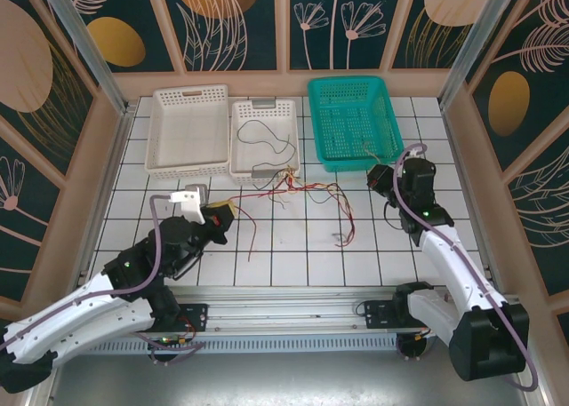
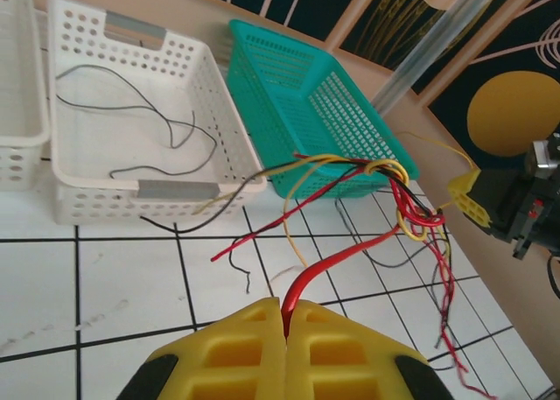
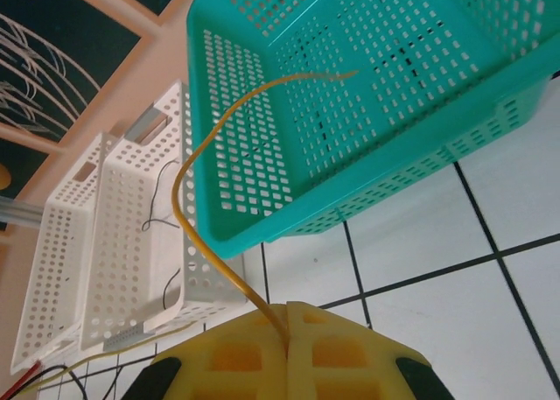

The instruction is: Untangle the cables

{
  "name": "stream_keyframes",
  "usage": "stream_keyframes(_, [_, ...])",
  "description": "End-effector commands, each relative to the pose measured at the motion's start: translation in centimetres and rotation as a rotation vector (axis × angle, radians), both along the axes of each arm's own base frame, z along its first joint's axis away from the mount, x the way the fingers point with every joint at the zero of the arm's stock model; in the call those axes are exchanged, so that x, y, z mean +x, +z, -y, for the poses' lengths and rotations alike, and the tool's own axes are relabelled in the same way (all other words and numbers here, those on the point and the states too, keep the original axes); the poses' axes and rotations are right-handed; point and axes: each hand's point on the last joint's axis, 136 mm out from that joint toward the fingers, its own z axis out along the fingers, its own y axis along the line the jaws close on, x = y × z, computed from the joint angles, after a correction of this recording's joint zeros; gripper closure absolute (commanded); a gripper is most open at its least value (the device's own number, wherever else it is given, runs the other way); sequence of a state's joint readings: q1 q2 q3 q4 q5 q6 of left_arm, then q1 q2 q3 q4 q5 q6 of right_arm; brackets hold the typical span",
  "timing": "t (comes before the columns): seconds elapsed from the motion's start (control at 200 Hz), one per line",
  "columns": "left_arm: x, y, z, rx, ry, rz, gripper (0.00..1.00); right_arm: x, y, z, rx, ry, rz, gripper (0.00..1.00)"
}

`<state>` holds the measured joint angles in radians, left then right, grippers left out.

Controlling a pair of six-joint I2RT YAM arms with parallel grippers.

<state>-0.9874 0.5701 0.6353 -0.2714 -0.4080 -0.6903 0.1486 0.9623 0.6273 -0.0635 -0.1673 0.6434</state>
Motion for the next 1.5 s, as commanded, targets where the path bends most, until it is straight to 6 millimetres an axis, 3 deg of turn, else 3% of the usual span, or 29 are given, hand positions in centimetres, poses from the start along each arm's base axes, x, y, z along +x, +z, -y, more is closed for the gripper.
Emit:
stream_keyframes(0.0, [0.8,2.4,-3.6,0.063,0.151,0.05,1.0,-0.3,-1.8,4.7,-0.043,-0.192,-0.047,1.0])
stream_keyframes(0.22, [0.8,5.0,-6.2,0.111,0.246,0.079,1.0,-1.6,-4.5,8.2,0.002,-0.305,-0.113,1.0])
stream_keyframes(0.385, [0.6,7.4,-8.2,0.129,0.304,0.11,1.0,-2.3,-5.1,9.5,0.004,-0.349,-0.119,1.0])
stream_keyframes(0.455, [0.4,8.6,-9.4,0.143,0.343,0.131,1.0,-2.7,-5.6,10.1,-0.007,-0.374,-0.131,1.0])
stream_keyframes(0.475, [0.1,10.1,-9.9,0.117,0.35,0.151,1.0,-2.8,-5.7,10.2,-0.008,-0.378,-0.136,1.0])
stream_keyframes(0.525, [-0.2,11.3,-10.5,0.1,0.361,0.171,1.0,-3.0,-6.1,10.4,-0.003,-0.386,-0.142,1.0])
stream_keyframes(0.751, [0.4,13.7,-10.4,0.126,0.378,0.221,1.0,-3.1,-6.4,9.2,0.036,-0.329,-0.117,1.0])
stream_keyframes(0.971, [2.1,17.1,-10.4,0.244,0.489,0.337,1.0,-2.9,-4.3,7.0,0.038,-0.224,-0.022,1.0])
stream_keyframes(1.121, [3.8,18.8,-9.0,0.308,0.522,0.394,1.0,-2.6,-2.8,4.9,0.029,-0.145,0.021,1.0])
stream_keyframes(1.351, [8.0,18.7,-7.8,0.375,0.542,0.397,1.0,-2.7,0.0,2.3,0.002,-0.05,0.1,1.0])
stream_keyframes(1.496, [11.4,17.7,-9.5,0.38,0.584,0.366,1.0,-2.9,1.0,1.2,-0.005,0.0,0.119,1.0])
